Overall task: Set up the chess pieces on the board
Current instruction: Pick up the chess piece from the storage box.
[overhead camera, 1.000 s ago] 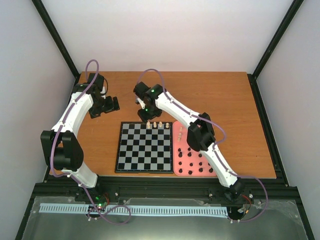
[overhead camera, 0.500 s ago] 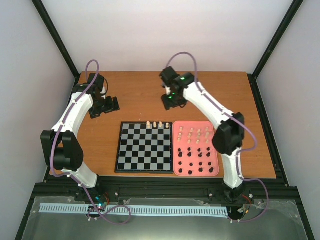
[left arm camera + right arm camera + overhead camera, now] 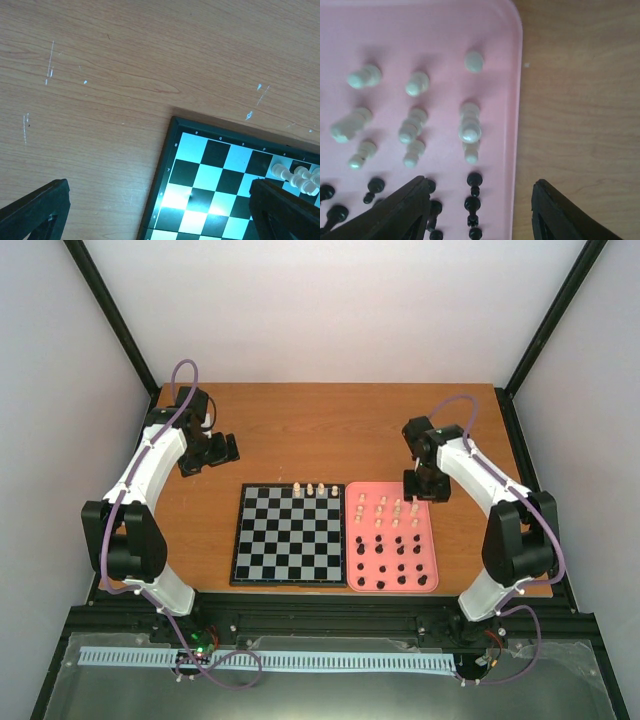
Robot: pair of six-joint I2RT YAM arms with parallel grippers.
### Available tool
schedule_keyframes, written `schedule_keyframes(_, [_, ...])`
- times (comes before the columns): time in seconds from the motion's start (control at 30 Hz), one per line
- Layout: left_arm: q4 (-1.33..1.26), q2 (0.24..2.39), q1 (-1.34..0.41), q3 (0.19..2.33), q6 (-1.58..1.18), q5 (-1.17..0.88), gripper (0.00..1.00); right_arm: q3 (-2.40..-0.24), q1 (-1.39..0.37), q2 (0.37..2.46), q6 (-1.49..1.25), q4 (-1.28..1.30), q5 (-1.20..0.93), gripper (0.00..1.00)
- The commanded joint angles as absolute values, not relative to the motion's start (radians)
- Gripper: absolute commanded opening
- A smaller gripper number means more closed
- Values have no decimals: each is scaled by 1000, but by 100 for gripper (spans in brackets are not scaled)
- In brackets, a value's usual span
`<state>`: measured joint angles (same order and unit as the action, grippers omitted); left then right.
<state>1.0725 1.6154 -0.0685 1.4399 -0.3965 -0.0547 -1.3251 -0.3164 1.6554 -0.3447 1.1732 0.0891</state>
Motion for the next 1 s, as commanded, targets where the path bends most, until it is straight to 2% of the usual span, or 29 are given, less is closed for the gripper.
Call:
schedule_keyframes(0.0, [1066,1610,-71,1460,-402,-71,100,-1240,-283,1620,-367,1104,37,56])
schedule_keyframes(0.73, [1066,1627,-72,1458,-399,-57,100,-1213,-246,1772,-318,977,5,49])
schedule_keyframes(0.97, [1068,1633,-71,1461,-397,-54,100,-1210,-246,1803,-313,962,0,43])
